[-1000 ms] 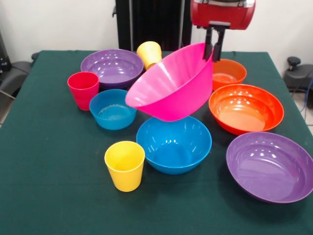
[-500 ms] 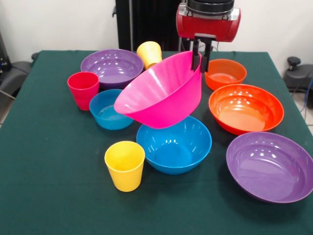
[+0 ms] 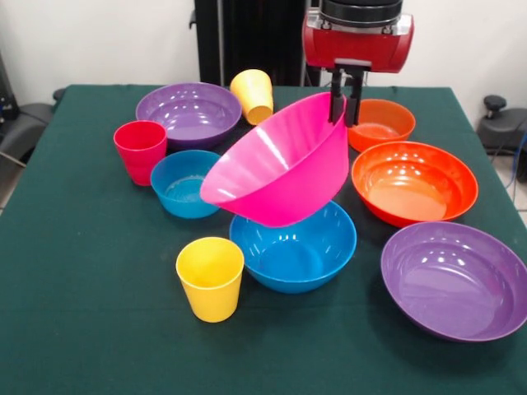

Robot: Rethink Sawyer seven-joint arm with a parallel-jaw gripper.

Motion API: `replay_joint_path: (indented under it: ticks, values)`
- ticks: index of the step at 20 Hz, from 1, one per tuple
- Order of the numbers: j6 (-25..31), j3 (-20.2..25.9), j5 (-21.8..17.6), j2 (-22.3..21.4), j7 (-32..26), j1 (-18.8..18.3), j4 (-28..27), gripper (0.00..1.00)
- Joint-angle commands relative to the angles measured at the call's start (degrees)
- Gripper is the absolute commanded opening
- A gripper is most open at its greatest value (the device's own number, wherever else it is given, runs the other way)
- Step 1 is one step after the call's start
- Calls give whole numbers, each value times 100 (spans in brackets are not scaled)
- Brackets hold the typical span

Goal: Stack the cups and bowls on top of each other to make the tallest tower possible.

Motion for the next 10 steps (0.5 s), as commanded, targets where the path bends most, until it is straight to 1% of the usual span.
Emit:
replay_joint_path:
  ticks: [1,7,8,10]
  values:
    - [649,565,-389,246,-458,38,-364,0]
    - [610,581,-452,345,-478,47,-531,0]
    - [528,591,-452,346,-485,31,-498,100]
    - [485,651,-452,346,-572,-17,-473,100]
